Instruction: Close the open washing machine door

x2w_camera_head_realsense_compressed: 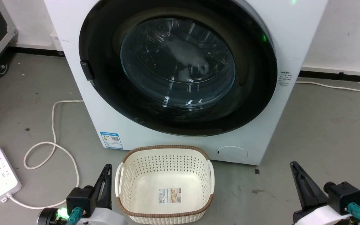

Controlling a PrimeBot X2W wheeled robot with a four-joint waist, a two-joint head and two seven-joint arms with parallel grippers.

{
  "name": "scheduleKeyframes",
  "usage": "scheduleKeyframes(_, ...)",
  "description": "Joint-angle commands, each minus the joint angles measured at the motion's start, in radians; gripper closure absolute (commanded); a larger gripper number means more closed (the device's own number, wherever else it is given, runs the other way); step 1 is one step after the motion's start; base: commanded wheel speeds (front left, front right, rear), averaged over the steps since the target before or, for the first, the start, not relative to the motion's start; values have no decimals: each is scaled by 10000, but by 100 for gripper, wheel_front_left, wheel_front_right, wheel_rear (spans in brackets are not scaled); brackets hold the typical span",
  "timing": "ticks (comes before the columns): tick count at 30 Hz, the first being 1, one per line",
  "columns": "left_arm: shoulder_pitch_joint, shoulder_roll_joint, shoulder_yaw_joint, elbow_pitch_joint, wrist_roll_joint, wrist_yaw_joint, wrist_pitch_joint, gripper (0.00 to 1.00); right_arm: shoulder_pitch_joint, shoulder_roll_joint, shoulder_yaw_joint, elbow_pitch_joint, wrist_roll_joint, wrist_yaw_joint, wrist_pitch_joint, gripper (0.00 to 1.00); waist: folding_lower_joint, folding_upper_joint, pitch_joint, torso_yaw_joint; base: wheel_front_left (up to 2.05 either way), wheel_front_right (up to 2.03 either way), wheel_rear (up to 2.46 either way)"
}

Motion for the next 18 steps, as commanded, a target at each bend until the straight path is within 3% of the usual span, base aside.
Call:
scheduleKeyframes(1, -118, -9, 60, -55, 86, 43, 47, 100, -145, 82, 10, -73, -85, -4, 53, 100, 0, -1, 7, 8, 0, 0, 0)
scheduleKeyframes(18, -229, -42, 222, -189, 222, 54, 393, 100, -279, 180, 29, -114, -214, -5, 402, 100, 0, -1, 70, 81, 0, 0, 0)
